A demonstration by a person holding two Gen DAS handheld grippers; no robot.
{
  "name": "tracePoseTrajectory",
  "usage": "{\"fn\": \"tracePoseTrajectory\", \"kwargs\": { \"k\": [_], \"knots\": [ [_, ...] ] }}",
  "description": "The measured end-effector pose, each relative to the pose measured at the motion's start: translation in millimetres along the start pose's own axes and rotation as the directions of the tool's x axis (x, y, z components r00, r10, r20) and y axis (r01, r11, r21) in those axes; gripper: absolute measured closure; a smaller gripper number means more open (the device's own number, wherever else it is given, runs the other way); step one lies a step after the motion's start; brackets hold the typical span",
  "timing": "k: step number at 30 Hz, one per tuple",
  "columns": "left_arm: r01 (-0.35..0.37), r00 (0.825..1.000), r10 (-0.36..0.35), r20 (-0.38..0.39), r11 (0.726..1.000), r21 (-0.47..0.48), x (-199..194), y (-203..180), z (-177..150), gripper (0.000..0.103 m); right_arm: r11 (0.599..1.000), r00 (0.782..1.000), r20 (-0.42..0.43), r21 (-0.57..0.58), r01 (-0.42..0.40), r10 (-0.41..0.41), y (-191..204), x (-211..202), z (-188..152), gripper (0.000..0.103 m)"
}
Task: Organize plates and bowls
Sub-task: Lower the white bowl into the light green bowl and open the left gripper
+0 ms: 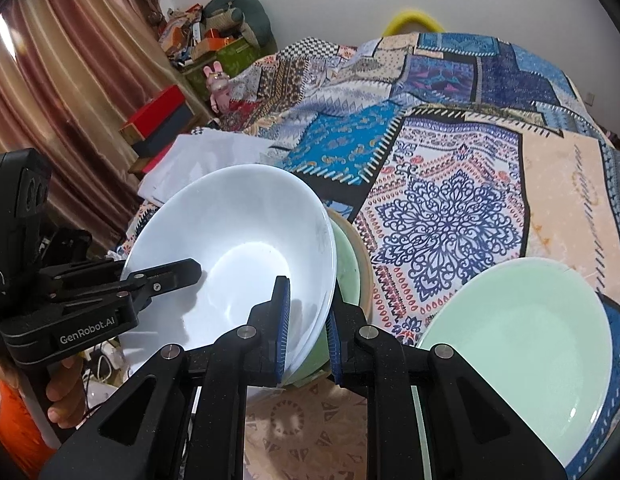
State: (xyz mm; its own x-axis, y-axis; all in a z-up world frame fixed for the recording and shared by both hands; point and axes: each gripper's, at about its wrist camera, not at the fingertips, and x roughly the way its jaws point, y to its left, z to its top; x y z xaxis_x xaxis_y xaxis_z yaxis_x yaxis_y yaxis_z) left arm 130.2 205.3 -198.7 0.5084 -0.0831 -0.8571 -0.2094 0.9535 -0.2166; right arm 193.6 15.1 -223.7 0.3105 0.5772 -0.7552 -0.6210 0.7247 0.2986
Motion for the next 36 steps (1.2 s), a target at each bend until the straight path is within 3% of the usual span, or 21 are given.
{"fn": "tracePoseTrajectory", "kwargs": {
  "k": [8,27,30,33,36],
  "knots": [
    [-0.024,1.000,0.024,-0.010,1.000,0.017,14.9,0.2,0.0,0.086,1.000,0.999,-0.047,0.008,0.003,-0.003,-5.6,14.5,-4.6,0.088],
    [-0.063,0.998,0.063,-0.001,0.998,0.026,3.3,-3.9,6.7,0.085,1.000,1.000,-0.024,0.002,0.019,-0.019,-9.8,7.6,-6.3,0.088],
    [-0.114,0.993,0.113,0.045,0.993,0.031,-4.3,-3.3,7.8,0.083,1.000,0.999,-0.015,0.001,0.028,-0.028,-12.4,5.2,-5.8,0.087],
    [-0.097,0.993,0.093,0.065,0.994,0.046,-11.1,-3.4,9.6,0.075,1.000,1.000,-0.013,-0.009,0.028,-0.028,-10.2,2.6,-4.0,0.086],
    [-0.137,0.988,0.131,0.086,0.989,0.064,-15.0,-5.9,10.1,0.072,0.999,0.999,-0.002,-0.027,0.040,-0.040,-7.5,0.1,-3.7,0.085]
  ]
}}
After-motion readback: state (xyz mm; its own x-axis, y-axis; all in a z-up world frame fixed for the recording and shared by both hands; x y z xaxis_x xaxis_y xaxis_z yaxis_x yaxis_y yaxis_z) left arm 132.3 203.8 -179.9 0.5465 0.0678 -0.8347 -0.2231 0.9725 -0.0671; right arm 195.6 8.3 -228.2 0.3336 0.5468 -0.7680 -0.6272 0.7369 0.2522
